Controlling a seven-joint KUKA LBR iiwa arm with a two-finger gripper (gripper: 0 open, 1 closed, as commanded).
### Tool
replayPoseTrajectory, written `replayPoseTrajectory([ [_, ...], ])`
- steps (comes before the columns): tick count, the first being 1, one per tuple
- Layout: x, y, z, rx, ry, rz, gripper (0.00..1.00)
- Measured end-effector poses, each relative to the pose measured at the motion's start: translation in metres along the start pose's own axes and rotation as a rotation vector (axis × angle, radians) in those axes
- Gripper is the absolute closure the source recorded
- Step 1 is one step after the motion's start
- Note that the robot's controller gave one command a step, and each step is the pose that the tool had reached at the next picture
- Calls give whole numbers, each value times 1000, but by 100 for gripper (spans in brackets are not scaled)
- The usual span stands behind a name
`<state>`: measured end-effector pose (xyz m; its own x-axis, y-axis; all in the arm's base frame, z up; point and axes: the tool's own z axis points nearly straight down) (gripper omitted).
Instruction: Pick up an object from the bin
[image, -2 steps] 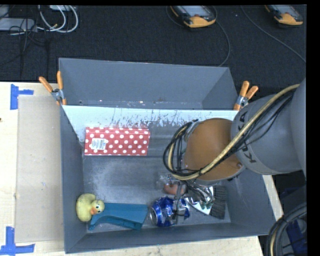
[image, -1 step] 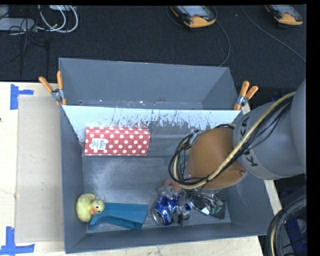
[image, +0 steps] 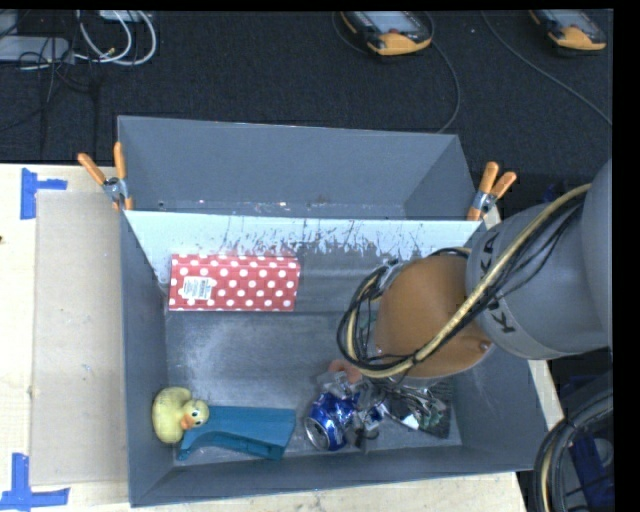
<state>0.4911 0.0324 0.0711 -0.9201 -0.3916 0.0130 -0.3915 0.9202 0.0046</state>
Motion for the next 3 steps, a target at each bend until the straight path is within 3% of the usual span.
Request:
replayPoseTrajectory([
  [1,5,-3,-44,-2,6,-8,100],
  [2,4,-7,-64,3,-8,2,100],
  [3,9,-4,-94,-5,12,17,100],
])
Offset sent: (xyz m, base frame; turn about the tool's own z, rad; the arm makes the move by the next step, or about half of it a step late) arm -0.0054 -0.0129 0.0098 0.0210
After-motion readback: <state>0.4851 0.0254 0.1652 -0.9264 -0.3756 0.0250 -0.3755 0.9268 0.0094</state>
